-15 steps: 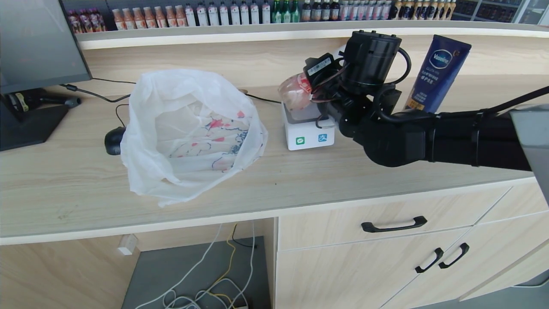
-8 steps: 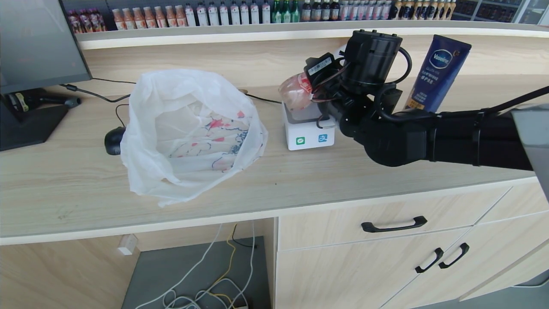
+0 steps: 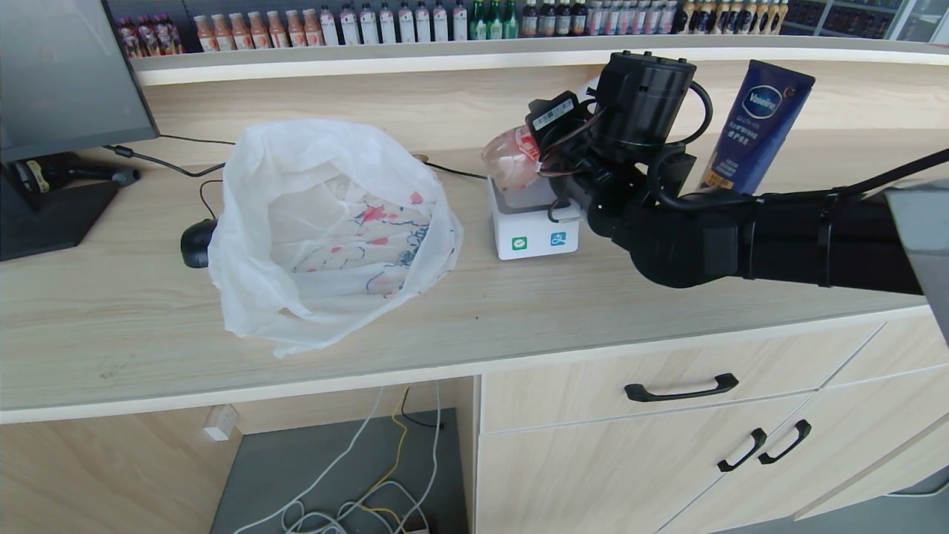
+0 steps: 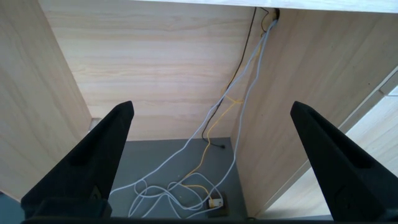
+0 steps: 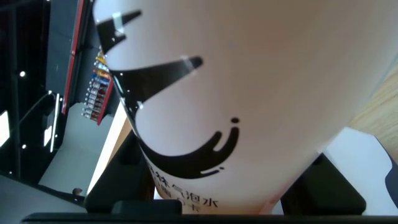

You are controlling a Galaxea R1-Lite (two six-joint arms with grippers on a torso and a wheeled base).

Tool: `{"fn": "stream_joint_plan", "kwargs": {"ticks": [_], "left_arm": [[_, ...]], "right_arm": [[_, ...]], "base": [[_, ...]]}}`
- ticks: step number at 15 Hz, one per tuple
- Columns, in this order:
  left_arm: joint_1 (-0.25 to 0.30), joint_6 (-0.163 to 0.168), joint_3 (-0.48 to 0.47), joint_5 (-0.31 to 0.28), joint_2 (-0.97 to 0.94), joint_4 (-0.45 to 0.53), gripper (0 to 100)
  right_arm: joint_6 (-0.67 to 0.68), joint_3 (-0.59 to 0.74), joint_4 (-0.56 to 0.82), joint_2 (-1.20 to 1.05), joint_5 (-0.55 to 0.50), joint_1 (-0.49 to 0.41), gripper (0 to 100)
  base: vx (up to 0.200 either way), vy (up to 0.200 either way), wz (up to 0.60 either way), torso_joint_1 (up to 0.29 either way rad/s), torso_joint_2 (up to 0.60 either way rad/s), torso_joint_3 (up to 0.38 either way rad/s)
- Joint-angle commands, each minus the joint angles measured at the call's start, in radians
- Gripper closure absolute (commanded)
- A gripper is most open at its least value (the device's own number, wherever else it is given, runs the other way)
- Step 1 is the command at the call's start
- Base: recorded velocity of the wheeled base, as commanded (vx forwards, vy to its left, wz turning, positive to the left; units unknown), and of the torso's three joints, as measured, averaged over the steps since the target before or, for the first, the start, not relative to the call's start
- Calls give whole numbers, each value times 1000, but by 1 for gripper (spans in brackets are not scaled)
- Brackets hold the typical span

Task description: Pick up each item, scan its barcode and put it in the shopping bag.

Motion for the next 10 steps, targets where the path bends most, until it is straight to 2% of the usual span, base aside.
{"fn": "stream_joint_plan", "kwargs": {"ticks": [1, 10], "left_arm": [[-2, 0, 0, 0, 0, 1, 0], [0, 0, 0, 2, 0, 0, 0]], "right_arm": [[0, 0, -1, -4, 0, 0, 100], [-4, 3, 2, -13, 0, 0, 100]], "base": [[0, 0, 0, 0, 0, 0], [0, 0, 0, 0, 0, 0]]}}
